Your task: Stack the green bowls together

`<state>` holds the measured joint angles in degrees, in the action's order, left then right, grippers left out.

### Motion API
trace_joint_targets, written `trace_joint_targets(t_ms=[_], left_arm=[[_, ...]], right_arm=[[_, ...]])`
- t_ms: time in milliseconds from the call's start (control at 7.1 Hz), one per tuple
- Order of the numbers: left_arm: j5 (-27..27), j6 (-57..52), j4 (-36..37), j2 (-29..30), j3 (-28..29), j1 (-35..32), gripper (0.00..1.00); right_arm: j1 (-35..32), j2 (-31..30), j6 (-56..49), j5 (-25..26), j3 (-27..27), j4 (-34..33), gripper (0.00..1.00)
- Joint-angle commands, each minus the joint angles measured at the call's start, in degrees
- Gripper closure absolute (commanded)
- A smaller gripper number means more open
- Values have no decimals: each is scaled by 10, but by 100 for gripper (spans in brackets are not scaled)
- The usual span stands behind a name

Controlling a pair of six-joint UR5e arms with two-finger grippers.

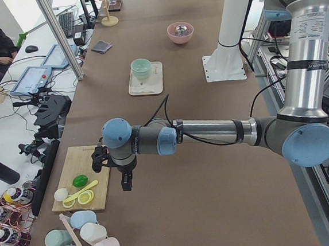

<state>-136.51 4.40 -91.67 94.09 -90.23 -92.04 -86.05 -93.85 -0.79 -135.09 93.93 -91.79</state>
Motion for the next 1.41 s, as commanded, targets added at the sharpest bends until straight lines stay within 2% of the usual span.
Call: trace_joint_targets(t_ms=[0, 423, 704, 1268], left_arm=[[2, 113, 1, 0, -44, 37, 2], [9, 117, 1, -4, -43, 43, 2], [10, 118, 1, -5, -42, 43, 2], [13, 117, 1, -6, -37, 43, 2]], right_arm=[[-8, 2, 2, -4, -4, 0, 0], [-18, 2, 3, -3, -3, -2, 0], [-21, 10, 2, -5, 13, -45, 0], [-22, 9, 2, -11, 15, -45, 0]])
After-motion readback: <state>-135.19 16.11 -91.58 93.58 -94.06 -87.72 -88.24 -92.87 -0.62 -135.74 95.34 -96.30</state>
